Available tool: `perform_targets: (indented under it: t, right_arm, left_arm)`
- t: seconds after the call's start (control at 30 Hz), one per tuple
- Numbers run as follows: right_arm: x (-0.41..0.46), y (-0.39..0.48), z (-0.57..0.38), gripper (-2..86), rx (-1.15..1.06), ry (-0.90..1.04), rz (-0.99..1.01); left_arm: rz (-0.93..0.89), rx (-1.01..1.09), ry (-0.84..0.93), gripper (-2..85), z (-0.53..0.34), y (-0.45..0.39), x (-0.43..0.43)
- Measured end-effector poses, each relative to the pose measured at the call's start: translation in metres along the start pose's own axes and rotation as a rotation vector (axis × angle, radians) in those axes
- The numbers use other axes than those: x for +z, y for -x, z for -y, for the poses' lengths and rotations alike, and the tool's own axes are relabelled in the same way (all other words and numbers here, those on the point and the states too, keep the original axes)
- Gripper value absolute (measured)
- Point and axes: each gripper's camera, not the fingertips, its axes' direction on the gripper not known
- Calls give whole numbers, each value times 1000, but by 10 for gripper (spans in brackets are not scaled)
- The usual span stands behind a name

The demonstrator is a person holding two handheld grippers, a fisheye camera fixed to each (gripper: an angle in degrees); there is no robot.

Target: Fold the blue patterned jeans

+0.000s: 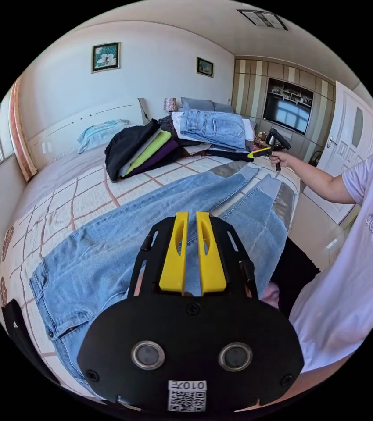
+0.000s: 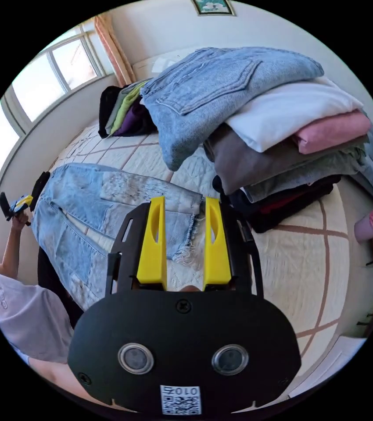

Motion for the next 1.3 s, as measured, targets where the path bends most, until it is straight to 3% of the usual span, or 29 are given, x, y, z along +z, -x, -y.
perform_targets:
  t: [0.17,0.3,0.43,0.53,0.77,0.97,1.17,1.3]
  right_arm:
    - [15,-11,2,111,51,11,75]
    - [-21,15,-28,89,-194,-105,58]
    - [-33,24,-59,74,-389,-49,181]
    - [-24,29,-76,65,-446,45,150]
    - [1,30,-82,62,-449,162,76]
    - [-40,9,-71,93,-257,-162,46]
    - [6,-19,-25,120,-68,-2,-32]
    - [8,-13,-26,80,-83,-40,-31]
  left_arm:
    - [-3,-73,8,1,-42,-7,-15]
    - [-15,-110,6,-1,-56,-6,-17]
    - [-76,-148,-36,-1,-61,-4,-9]
    - [-107,-140,-40,-2,-55,-11,4]
    - [-108,-40,25,-1,-27,-38,33]
    - [-84,-27,47,-2,-19,-51,42]
    - [-77,-69,40,-1,-13,-61,56]
    - [-27,-70,68,-1,3,-66,69]
